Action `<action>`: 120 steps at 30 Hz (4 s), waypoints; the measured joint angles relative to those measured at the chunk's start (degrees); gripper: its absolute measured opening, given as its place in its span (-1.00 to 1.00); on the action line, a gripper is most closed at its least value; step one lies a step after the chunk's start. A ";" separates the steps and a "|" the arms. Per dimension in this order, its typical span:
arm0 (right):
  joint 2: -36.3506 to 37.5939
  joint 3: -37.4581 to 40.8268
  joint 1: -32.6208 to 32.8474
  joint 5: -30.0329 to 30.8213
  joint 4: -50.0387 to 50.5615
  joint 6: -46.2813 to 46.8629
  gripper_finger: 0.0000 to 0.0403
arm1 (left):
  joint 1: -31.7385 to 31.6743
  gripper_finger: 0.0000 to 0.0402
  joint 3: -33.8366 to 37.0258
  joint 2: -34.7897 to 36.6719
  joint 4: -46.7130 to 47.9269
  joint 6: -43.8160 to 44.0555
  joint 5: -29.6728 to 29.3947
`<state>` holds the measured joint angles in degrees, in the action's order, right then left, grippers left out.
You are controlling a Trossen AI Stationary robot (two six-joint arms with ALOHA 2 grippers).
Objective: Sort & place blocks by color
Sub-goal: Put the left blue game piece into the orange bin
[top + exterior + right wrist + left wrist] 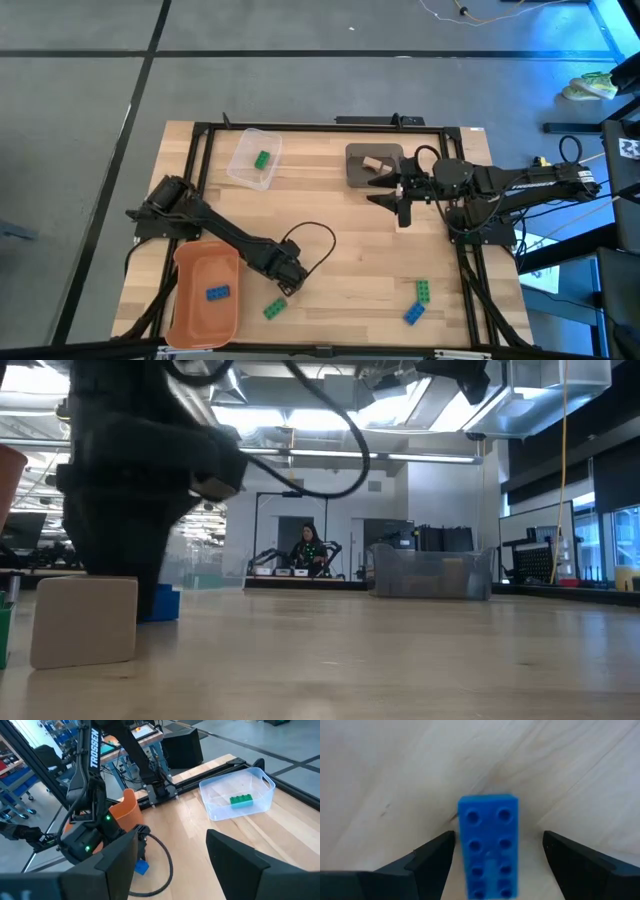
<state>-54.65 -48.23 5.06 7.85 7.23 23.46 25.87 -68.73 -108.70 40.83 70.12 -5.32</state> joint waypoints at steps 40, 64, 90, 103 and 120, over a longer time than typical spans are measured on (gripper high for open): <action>0.00 0.00 0.00 0.07 0.81 0.20 0.18 | -12.52 -0.37 4.40 40.23 -8.61 -35.27 -20.75; -1.03 -0.02 0.00 0.05 -1.20 1.77 0.18 | -12.48 -0.37 36.06 65.00 -54.63 -38.72 -19.30; -1.01 -0.02 0.00 0.05 -3.11 -1.46 0.18 | 6.22 -0.37 9.97 59.84 11.74 -19.15 -3.03; -1.01 -0.02 0.00 0.06 -2.46 -1.49 0.18 | 32.84 -0.37 12.52 39.57 15.13 4.54 4.03; -1.01 -0.02 0.00 0.07 -1.75 -3.15 0.18 | 33.27 -0.06 12.54 29.00 14.87 4.77 3.87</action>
<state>-55.66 -48.25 5.06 7.92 5.48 20.32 59.13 -56.18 -79.70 55.70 74.89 -1.45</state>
